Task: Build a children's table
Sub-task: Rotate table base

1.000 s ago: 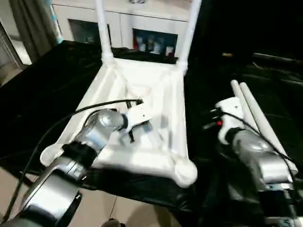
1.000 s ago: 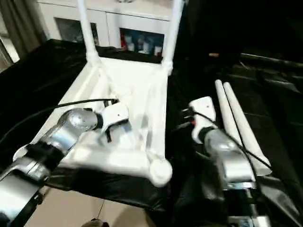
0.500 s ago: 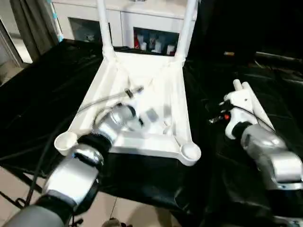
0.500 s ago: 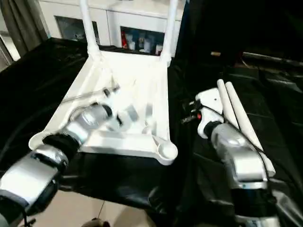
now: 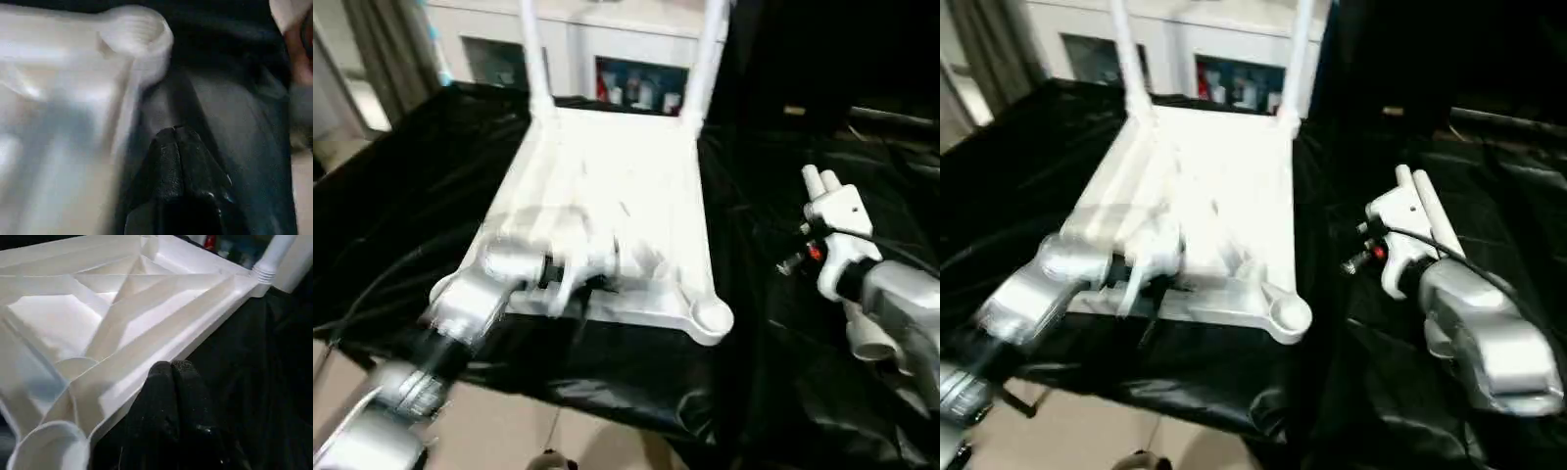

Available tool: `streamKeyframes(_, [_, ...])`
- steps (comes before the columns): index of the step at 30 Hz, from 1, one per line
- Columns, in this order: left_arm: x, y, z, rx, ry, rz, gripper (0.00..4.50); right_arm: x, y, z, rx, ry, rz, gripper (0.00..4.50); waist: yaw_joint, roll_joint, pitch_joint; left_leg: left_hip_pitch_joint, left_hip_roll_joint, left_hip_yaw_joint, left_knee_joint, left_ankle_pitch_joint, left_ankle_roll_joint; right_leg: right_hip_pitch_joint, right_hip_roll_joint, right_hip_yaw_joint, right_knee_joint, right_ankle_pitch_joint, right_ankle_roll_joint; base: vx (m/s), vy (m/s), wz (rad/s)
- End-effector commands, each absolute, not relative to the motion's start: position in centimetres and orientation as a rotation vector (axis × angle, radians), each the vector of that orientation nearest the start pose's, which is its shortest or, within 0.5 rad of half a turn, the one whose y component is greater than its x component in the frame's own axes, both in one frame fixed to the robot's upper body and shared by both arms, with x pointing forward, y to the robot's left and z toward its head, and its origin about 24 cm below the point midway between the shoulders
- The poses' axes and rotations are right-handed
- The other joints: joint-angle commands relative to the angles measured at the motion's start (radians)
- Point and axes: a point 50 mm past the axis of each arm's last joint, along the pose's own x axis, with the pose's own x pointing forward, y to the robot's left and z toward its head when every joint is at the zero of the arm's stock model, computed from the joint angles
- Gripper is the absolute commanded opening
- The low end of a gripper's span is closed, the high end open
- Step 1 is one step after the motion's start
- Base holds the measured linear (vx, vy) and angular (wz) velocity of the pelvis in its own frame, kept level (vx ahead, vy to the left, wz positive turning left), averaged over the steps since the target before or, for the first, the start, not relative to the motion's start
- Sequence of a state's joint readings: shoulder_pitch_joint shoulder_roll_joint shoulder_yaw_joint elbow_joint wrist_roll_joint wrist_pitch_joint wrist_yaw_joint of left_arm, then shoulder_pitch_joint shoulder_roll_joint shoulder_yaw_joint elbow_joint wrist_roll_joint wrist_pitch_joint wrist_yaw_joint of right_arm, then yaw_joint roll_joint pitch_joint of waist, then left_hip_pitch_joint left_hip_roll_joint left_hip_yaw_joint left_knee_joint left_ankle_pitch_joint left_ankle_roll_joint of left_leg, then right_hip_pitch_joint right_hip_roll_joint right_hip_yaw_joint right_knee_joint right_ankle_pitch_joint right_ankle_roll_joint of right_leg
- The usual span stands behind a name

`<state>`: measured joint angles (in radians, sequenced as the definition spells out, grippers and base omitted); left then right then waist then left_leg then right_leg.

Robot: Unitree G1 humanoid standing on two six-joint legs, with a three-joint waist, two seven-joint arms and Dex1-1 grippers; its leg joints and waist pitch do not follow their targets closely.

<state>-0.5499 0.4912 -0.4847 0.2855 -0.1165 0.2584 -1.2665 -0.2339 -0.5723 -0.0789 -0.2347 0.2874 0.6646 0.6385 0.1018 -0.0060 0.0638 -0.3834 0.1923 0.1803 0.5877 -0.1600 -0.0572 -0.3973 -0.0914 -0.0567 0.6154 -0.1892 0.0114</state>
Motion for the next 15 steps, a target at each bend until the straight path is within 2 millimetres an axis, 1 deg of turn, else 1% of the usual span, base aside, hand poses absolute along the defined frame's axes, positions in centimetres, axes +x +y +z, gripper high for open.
streamKeyframes(1, [29.1, 11.2, 6.2, 0.539, 0.512, -1.512, 0.00, 27.0, -21.0, 12.6, -0.230, 0.280, 0.626, 0.03, -0.004, 0.000, -0.061, 0.029, 0.039, -0.012, -0.082, -0.341, -0.047, 0.032, -0.053, 0.044, -0.092, -0.368, -0.148, 0.000, 0.000, 0.00])
streamKeyframes(2, [29.3, 11.2, 6.0, 0.563, 0.513, -1.489, 0.00, 26.9, -20.9, 12.6, -0.233, 0.285, 0.632, 0.03, -0.003, -0.001, -0.060, 0.032, 0.039, -0.012, -0.081, -0.345, -0.048, 0.030, -0.054, 0.043, -0.093, -0.370, -0.145, 0.000, 0.000, 0.00])
streamKeyframes(3, [29.4, 11.0, 5.6, 0.598, 0.527, -1.449, 0.00, 26.8, -20.8, 12.5, -0.234, 0.291, 0.642, 0.03, -0.004, 0.000, -0.063, 0.025, 0.036, -0.015, -0.081, -0.337, -0.047, 0.035, -0.055, 0.043, -0.091, -0.368, -0.138, 0.000, 0.000, 0.00])
streamKeyframes(4, [29.6, 11.0, 5.5, 0.623, 0.526, -1.422, 0.00, 26.7, -20.7, 12.5, -0.235, 0.294, 0.647, 0.03, -0.004, -0.001, -0.064, 0.025, 0.036, -0.015, -0.081, -0.334, -0.047, 0.036, -0.055, 0.043, -0.091, -0.365, -0.134, 0.000, 0.000, 0.00])
streamKeyframes(5, [29.6, 11.0, 5.5, 0.623, 0.526, -1.422, 0.00, 26.7, -20.7, 12.5, -0.235, 0.294, 0.647, 0.03, -0.003, 0.000, -0.065, 0.025, 0.036, -0.016, -0.080, -0.329, -0.045, 0.036, -0.055, 0.043, -0.090, -0.357, -0.134, 0.000, 0.000, 0.00])
streamKeyframes(6, [30.4, 10.9, 5.3, 0.679, 0.504, -1.325, 0.00, 26.5, -20.6, 12.4, -0.239, 0.300, 0.650, 0.03, -0.006, 0.002, -0.065, 0.023, 0.034, -0.014, -0.077, -0.321, -0.039, 0.034, -0.050, 0.042, -0.090, -0.335, -0.136, 0.000, 0.000, 0.00])
streamKeyframes(7, [30.7, 10.8, 5.4, 0.682, 0.489, -1.297, 0.00, 26.4, -20.6, 12.4, -0.239, 0.301, 0.651, 0.03, -0.005, 0.002, -0.067, 0.024, 0.033, -0.014, -0.075, -0.317, -0.038, 0.035, -0.050, 0.042, -0.088, -0.327, -0.137, 0.000, 0.000, 0.00])
streamKeyframes(8, [30.8, 10.8, 5.4, 0.681, 0.484, -1.288, 0.00, 26.4, -20.6, 12.4, -0.239, 0.301, 0.651, 0.03, -0.006, 0.000, -0.067, 0.023, 0.033, -0.015, -0.076, -0.313, -0.035, 0.037, -0.052, 0.041, -0.090, -0.326, -0.137, 0.000, 0.000, 0.00])
streamKeyframes(9, [31.2, 10.6, 5.7, 0.666, 0.457, -1.257, 0.00, 26.2, -20.6, 12.3, -0.236, 0.304, 0.650, 0.03, -0.006, -0.002, -0.068, 0.023, 0.032, -0.012, -0.074, -0.305, -0.031, 0.035, -0.050, 0.041, -0.091, -0.321, -0.143, 0.000, 0.000, 0.00])
streamKeyframes(10, [31.5, 10.5, 5.9, 0.655, 0.437, -1.233, 0.00, 26.0, -20.7, 12.2, -0.232, 0.309, 0.650, 0.03, -0.005, -0.001, -0.069, 0.022, 0.033, -0.013, -0.073, -0.295, -0.028, 0.036, -0.051, 0.041, -0.088, -0.306, -0.150, 0.000, 0.000, 0.00])
streamKeyframes(11, [31.6, 10.4, 6.0, 0.653, 0.431, -1.225, 0.00, 26.0, -20.7, 12.2, -0.231, 0.311, 0.650, 0.03, -0.006, -0.002, -0.070, 0.018, 0.032, -0.013, -0.073, -0.279, -0.023, 0.039, -0.050, 0.040, -0.088, -0.293, -0.151, 0.000, 0.000, 0.00])
streamKeyframes(12, [31.9, 10.5, 6.2, 0.665, 0.406, -1.193, 0.00, 25.6, -20.7, 11.9, -0.226, 0.322, 0.649, 0.03, -0.007, -0.006, -0.071, 0.018, 0.032, -0.012, -0.072, -0.276, -0.019, 0.038, -0.050, 0.040, -0.088, -0.290, -0.151, 0.000, 0.000, 0.00])
streamKeyframes(14, [32.1, 10.6, 6.3, 0.663, 0.396, -1.179, 0.00, 25.4, -20.7, 11.8, -0.223, 0.328, 0.649, 0.03, -0.006, -0.004, -0.071, 0.018, 0.032, -0.013, -0.072, -0.271, -0.015, 0.038, -0.050, 0.039, -0.087, -0.282, -0.152, 0.000, 0.000, 0.00])
streamKeyframes(15, [32.1, 10.6, 6.4, 0.662, 0.381, -1.172, 0.00, 25.2, -20.6, 11.7, -0.219, 0.332, 0.648, 0.03, -0.007, -0.006, -0.072, 0.017, 0.032, -0.013, -0.071, -0.266, -0.014, 0.040, -0.050, 0.039, -0.085, -0.273, -0.154, 0.000, 0.000, 0.00])
